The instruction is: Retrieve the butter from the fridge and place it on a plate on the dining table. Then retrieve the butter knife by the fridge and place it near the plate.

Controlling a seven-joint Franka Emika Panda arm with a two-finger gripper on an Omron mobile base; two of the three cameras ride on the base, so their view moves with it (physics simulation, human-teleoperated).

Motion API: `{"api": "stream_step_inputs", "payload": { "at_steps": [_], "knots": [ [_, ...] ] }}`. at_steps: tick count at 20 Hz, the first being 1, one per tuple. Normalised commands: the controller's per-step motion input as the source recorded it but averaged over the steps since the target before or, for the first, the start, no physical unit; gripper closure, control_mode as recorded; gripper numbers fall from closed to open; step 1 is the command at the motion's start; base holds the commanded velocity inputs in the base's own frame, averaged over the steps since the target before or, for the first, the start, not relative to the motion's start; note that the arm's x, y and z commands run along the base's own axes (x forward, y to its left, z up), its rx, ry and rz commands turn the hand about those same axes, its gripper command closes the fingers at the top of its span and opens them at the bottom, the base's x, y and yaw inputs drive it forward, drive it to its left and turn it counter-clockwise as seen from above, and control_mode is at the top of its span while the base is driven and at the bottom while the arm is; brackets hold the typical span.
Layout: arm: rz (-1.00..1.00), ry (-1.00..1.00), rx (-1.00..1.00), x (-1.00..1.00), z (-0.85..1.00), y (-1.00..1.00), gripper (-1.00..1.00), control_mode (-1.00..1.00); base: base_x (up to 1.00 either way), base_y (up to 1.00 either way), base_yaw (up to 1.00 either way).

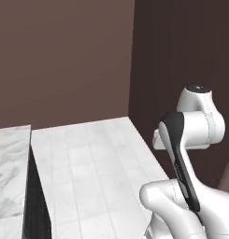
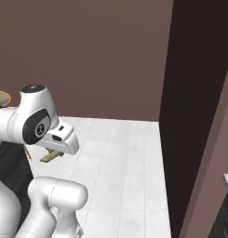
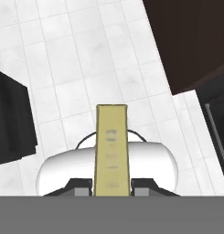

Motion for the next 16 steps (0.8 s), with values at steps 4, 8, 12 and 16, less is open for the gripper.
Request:
{"api": "stream_step_inputs", "payload": {
  "at_steps": [4,8,12,16],
  "knots": [
    [0.00,0.00,0.00,0.00,0.00,0.00,1.00,1.00,1.00,-0.10,0.08],
    [0.00,0.00,0.00,0.00,0.00,0.00,1.00,1.00,1.00,0.07,0.07],
    [0.00,0.00,0.00,0.00,0.00,0.00,1.00,1.00,1.00,0.00,0.13],
    [0.00,0.00,0.00,0.00,0.00,0.00,1.00,1.00,1.00,0.01,0.13]
  ]
}}
